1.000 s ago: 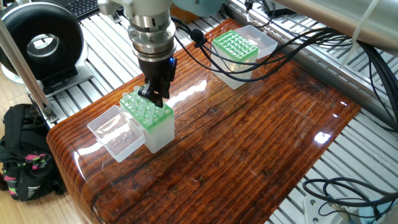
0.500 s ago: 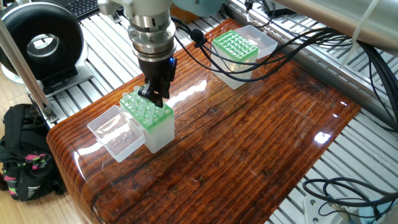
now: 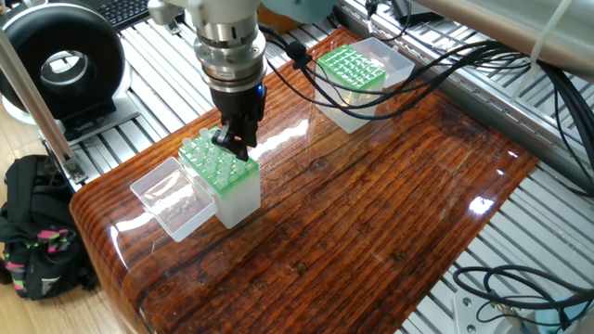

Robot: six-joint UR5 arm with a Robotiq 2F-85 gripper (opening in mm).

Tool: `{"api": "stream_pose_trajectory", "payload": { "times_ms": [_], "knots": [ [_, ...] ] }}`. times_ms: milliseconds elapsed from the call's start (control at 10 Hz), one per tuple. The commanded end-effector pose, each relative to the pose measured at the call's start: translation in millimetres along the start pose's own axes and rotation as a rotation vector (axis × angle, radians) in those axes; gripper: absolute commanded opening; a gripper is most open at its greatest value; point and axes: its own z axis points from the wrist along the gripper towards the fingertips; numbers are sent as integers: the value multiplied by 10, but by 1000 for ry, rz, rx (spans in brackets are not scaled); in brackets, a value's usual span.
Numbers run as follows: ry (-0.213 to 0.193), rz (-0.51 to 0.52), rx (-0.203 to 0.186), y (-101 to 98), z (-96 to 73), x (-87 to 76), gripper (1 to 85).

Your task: Transfer all large pipette tips from one holder to another

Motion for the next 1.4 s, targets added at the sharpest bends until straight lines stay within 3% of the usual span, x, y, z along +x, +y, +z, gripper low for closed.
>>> {"api": "stream_pose_trajectory", "payload": {
  "times_ms": [0, 300, 600, 1000, 1300],
  "knots": [
    [-5, -123, 12, -35, 17, 12, 333],
    [-48, -166, -15, 30, 67, -113, 333],
    [-64, -233, -38, 100, 67, -143, 347],
    [-38, -271, -26, 60, 14, -55, 350],
    [-41, -295, -18, 41, 6, -56, 350]
  ]
}}
